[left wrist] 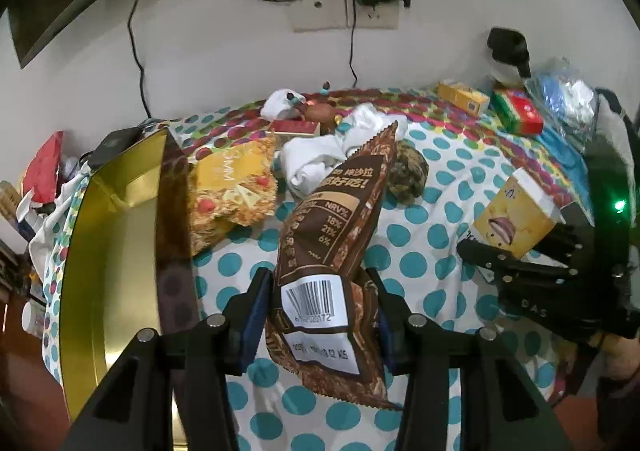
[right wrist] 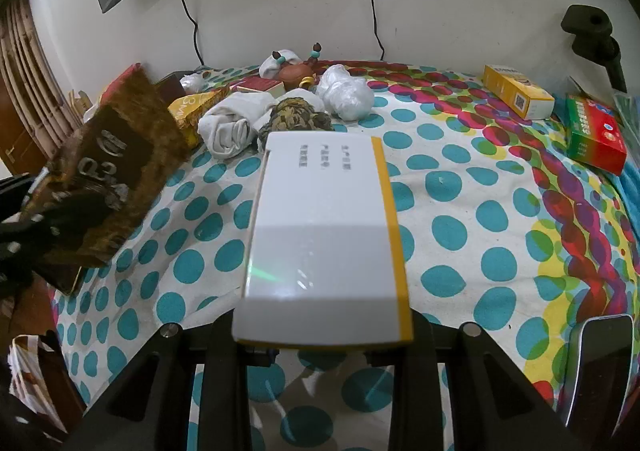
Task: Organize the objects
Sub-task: 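Carry the brown snack bag with the left gripper over the gold tin tray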
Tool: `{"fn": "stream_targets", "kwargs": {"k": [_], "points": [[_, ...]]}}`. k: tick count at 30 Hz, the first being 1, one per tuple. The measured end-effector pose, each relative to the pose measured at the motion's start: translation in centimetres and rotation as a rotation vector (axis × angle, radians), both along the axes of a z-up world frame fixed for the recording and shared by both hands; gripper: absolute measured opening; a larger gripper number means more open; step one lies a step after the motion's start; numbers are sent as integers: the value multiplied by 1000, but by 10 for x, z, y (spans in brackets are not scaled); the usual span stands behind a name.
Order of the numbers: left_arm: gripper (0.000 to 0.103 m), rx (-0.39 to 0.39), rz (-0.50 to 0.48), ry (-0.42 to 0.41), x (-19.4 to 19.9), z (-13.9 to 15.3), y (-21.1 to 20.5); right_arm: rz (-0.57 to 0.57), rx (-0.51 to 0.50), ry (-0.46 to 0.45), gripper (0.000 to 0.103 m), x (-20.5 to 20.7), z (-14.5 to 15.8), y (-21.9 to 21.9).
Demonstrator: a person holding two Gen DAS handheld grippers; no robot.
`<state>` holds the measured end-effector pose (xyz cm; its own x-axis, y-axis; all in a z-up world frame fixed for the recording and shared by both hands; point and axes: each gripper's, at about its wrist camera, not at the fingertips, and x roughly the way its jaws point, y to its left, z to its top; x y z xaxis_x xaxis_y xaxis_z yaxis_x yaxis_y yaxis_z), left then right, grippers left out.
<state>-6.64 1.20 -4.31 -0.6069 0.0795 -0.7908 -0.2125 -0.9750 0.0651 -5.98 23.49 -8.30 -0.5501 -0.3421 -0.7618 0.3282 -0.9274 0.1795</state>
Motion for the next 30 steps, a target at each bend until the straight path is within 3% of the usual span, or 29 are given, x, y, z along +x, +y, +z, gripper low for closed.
{"fn": "stream_targets", "kwargs": {"k": [7,18,23,30], "points": [[47,135,43,7,8,33,-35,0,1,0,28,0,0,1],[47,118,272,73,-11,78,-135,0,-1,-1,28,1,0,0],[47,135,344,46,-35,74,-177,1,-1,-1,28,1,0,1],[47,147,379,-11,-73,54,-193,0,7,1,28,1,-1,1]]}}
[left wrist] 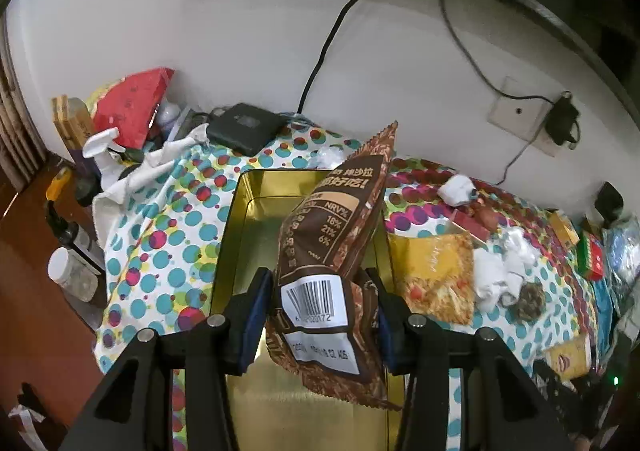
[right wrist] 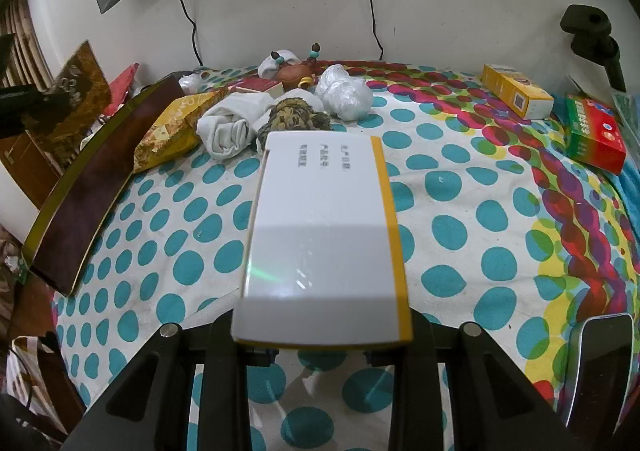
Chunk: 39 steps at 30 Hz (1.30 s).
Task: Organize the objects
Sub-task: 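Carry the brown snack bag with the left gripper over the gold tin tray, then lower the brown bag into the tray and open the left gripper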
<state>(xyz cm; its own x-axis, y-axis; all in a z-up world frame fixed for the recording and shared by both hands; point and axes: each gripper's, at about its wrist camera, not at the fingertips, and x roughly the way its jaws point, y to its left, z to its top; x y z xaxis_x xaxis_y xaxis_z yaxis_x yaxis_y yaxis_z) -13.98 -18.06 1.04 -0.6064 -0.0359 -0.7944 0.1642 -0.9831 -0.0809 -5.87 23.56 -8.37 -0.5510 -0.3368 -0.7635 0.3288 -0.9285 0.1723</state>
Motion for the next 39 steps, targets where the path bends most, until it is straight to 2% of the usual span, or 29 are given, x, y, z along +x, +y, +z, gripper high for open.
{"fn": "stream_targets", "kwargs": {"k": [8,16,21,26,32,39], "points": [[48,-58,39,-70,-39,-30,-8,0,6,1,28,2,0,-2],[49,-111,69,-107,-52,-49,-8,-1,11,2,29,2,0,-4],[50,-218,64,-82,-54,-47,3,-1,11,2,29,2,0,-4],[52,-172,61,-89,-54,-49,2,-1,14,2,29,3,0,-5],[52,-172,58,-85,-47,-50,3,-1,16,3,29,3,0,-5],[52,-149,70,-36,-17,-47,8,-2,27,5,29,2,0,-6]]}}
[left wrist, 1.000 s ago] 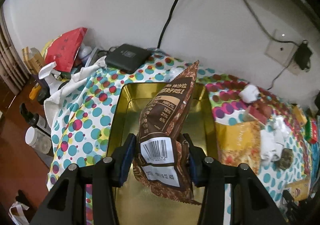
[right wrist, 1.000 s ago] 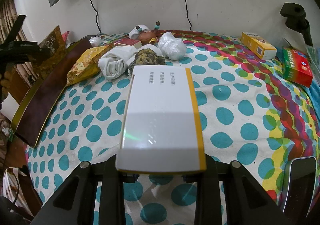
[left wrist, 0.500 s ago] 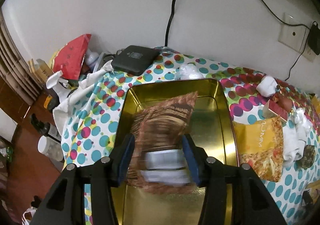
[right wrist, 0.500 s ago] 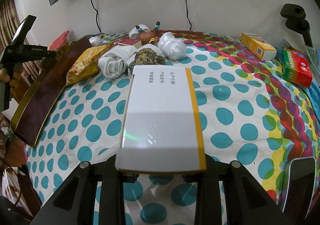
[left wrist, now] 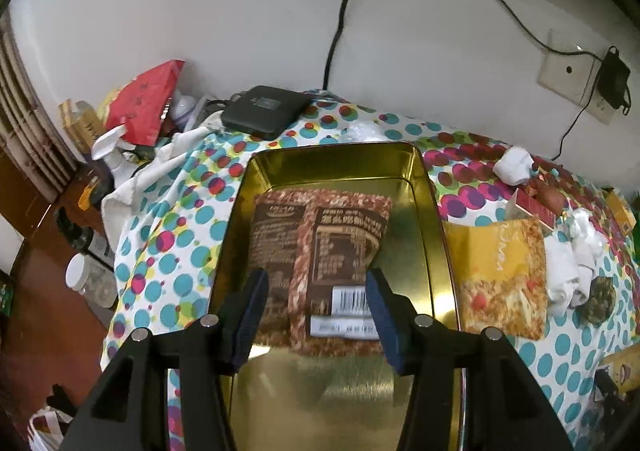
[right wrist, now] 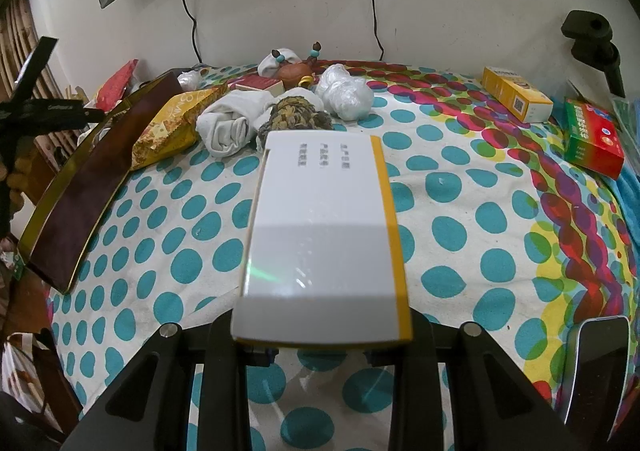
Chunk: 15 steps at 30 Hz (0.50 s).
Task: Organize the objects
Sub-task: 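Lower the brown bag into the tray and open the left gripper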
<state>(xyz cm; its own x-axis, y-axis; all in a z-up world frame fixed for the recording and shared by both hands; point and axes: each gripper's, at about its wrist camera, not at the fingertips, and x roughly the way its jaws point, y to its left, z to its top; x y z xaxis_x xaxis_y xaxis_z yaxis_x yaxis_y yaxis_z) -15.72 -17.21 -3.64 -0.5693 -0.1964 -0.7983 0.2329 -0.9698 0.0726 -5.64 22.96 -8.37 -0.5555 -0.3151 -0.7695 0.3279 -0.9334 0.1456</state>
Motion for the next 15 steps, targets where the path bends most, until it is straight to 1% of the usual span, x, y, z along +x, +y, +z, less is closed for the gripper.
{"fn": "stream_targets", "kwargs": {"k": [3,8,10,12,13,15], "points": [[52,6,35,40,20,0,-1,0,2,0,29,0,0,0],[54,-21,83,136,55,7,-3,-1,10,2,29,0,0,-1],[63,-35,98,177,69,9,-4,-1,13,4,29,0,0,-2],[65,-67,121,210,79,10,-5,-1,12,4,29,0,0,-2],[67,-98,121,223,83,10,-4,-1,14,4,29,0,0,-2],[68,-126,105,227,82,11,-4,-1,17,5,29,0,0,-3]]}}
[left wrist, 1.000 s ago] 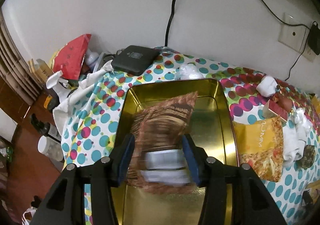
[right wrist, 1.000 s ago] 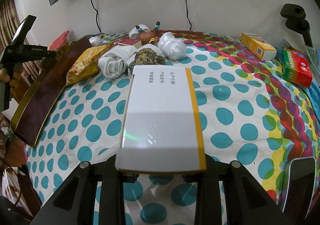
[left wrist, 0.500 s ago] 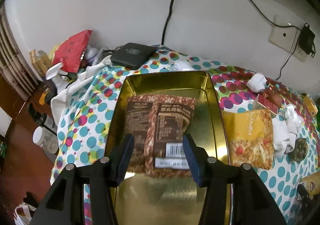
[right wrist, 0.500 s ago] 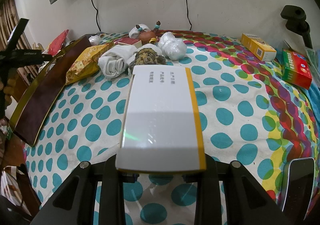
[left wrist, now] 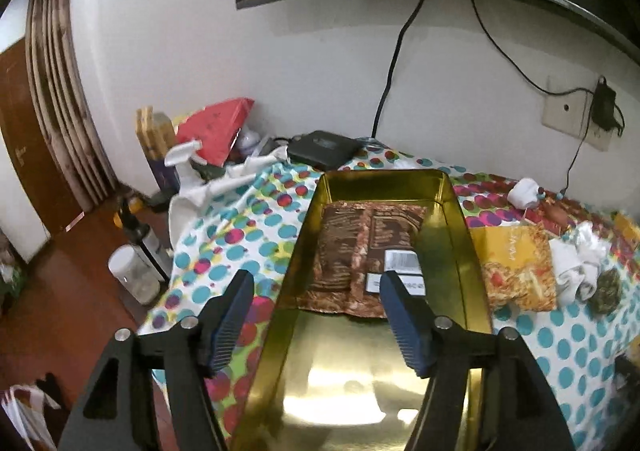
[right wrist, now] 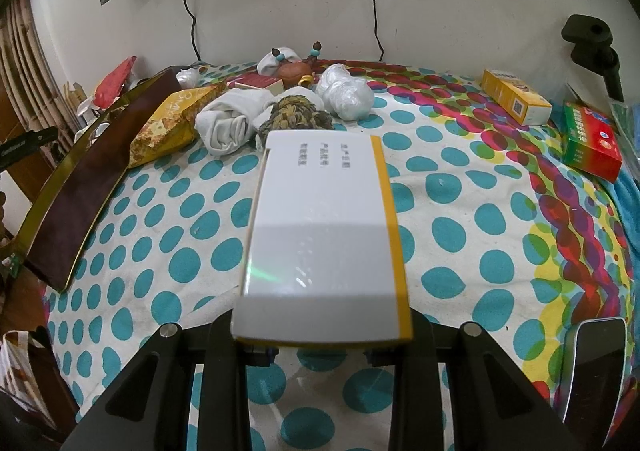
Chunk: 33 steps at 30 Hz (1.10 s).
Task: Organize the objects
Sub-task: 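Lower the brown bag into the tray and open the left gripper, then carry the yellow box with the right gripper over the gold tin tray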
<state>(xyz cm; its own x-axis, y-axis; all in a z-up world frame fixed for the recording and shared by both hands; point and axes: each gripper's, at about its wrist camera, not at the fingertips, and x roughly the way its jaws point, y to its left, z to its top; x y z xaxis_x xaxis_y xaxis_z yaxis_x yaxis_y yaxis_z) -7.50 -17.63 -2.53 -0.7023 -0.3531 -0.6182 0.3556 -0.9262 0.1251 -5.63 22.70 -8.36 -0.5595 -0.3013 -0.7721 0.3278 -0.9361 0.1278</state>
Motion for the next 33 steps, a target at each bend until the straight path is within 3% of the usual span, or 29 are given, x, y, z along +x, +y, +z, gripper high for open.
{"fn": "stream_targets", "kwargs": {"k": [10,13,16,28,33], "points": [[69,-94,79,-1,-6,-14,-21,-6,25,6,29,1,0,-4],[69,-64,123,21,-2,-14,-28,-6,24,6,29,1,0,-4],[69,-94,141,66,6,-12,-25,-5,29,7,29,1,0,-5],[69,-141,162,88,10,-10,-29,-6,36,9,29,2,0,-6],[69,-121,162,92,10,-10,-39,-9,51,12,29,2,0,-7]]}}
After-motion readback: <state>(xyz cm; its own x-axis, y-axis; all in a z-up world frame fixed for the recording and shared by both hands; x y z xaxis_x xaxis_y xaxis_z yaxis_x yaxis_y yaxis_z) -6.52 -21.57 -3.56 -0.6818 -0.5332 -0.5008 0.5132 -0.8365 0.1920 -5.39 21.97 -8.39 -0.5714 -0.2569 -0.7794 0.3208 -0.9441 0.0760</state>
